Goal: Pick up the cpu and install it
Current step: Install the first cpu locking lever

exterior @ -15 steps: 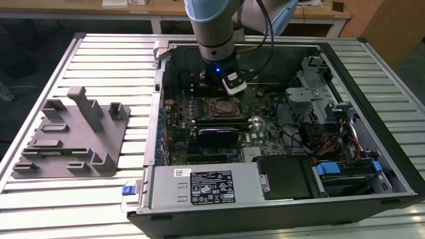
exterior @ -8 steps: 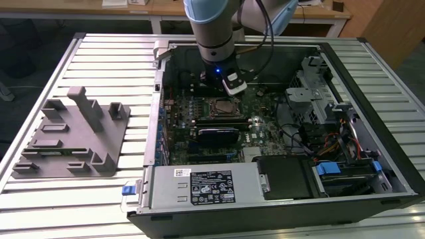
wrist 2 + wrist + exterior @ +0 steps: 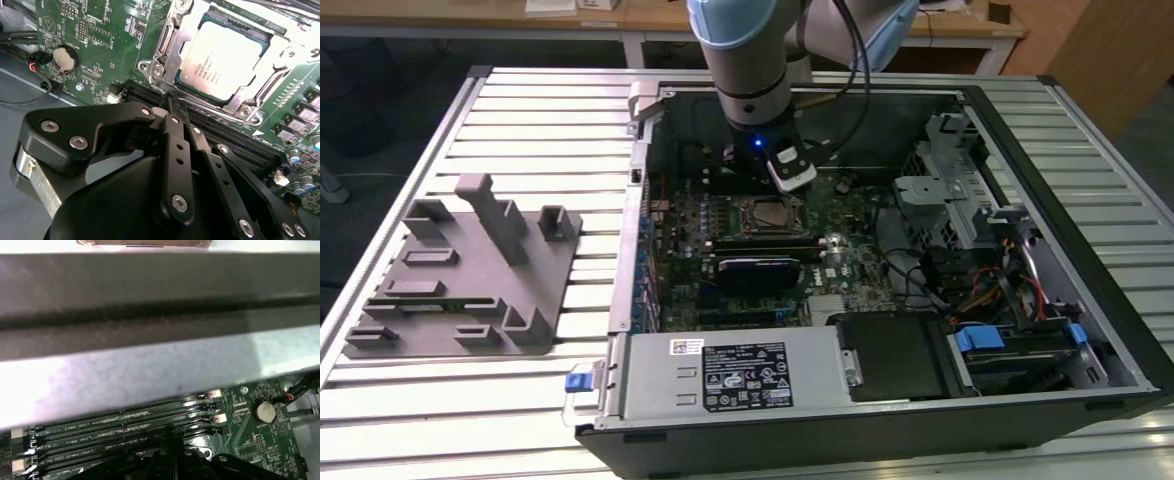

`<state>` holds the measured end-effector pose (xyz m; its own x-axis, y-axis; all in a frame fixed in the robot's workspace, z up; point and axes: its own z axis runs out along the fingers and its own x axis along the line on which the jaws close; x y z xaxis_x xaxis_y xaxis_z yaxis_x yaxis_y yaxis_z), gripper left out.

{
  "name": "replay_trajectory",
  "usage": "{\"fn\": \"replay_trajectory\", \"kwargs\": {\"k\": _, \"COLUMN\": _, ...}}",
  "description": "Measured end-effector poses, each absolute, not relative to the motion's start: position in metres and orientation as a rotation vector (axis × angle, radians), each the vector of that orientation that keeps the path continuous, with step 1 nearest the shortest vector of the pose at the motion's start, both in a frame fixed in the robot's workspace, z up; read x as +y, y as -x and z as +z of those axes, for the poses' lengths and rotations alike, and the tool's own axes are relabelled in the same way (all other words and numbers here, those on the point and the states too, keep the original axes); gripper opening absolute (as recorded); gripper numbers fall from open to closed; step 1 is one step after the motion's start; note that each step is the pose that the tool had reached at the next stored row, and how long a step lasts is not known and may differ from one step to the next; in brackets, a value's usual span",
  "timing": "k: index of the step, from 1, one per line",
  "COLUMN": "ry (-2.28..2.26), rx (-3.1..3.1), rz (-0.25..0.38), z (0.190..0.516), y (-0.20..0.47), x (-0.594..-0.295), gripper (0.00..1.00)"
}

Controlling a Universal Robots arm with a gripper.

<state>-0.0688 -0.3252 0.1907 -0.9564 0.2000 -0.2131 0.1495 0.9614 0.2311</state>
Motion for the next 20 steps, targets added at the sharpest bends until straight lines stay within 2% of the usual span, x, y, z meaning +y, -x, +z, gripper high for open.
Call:
{"fn": "replay_trajectory", "kwargs": {"k": 12, "ry": -0.26, "rx": 2.875, "rz": 0.315, "z": 0.1905, "y": 0.0689, "x": -0.3299, "gripper": 0.11}}
{"fn": "replay_trajectory", "kwargs": {"k": 20, "ry": -0.264, "rx": 2.872, "rz": 0.348, "z": 0.1896, "y": 0.0689, "x": -0.3325, "gripper": 0.11}}
